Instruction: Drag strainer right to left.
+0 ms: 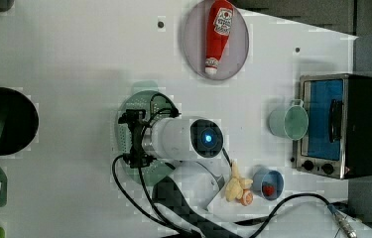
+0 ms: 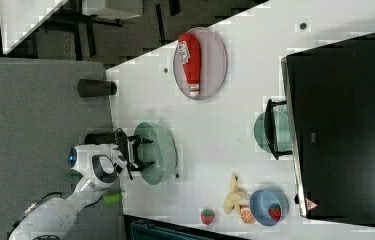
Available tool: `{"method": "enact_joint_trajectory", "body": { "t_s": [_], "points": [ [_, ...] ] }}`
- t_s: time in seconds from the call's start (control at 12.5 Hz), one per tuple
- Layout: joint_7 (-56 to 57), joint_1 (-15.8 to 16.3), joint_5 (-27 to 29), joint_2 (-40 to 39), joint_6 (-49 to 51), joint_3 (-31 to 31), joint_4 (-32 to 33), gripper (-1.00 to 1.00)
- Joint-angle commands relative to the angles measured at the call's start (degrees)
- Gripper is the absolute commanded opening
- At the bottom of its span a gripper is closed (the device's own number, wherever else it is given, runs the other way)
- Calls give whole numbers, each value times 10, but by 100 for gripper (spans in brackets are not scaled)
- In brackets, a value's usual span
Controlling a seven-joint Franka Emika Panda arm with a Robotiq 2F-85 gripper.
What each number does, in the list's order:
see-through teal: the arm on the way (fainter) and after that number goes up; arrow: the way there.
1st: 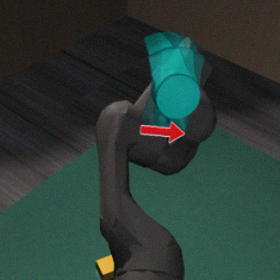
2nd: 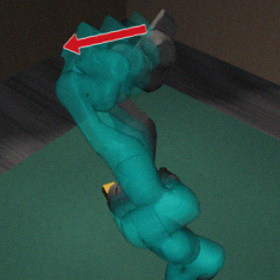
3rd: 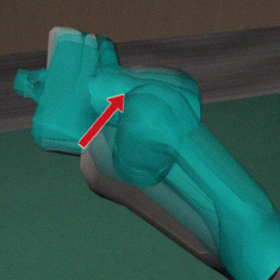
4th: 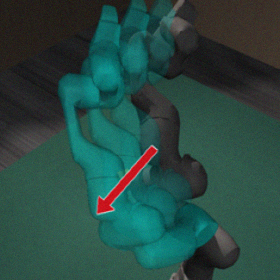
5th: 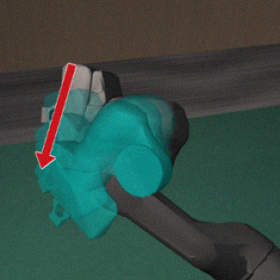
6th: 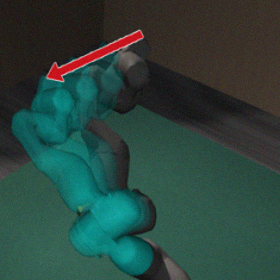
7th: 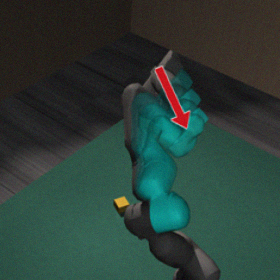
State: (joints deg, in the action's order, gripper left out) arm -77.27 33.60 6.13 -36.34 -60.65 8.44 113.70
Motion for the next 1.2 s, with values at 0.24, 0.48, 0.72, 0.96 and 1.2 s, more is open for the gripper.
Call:
{"method": "enact_joint_trajectory", "body": {
  "t_s": [0.24, 0.48, 0.72, 0.96, 1.2],
  "points": [
    [8, 1, 8, 53, 62, -11, -15, 100],
    [68, -3, 8, 149, 203, -40, -15, 100],
    [204, -11, 7, 269, 333, -92, -15, 100],
    [322, -25, 3, 388, 427, -164, -15, 100],
    [470, -40, -47, 490, 510, -243, -15, 100]
  ]
}}
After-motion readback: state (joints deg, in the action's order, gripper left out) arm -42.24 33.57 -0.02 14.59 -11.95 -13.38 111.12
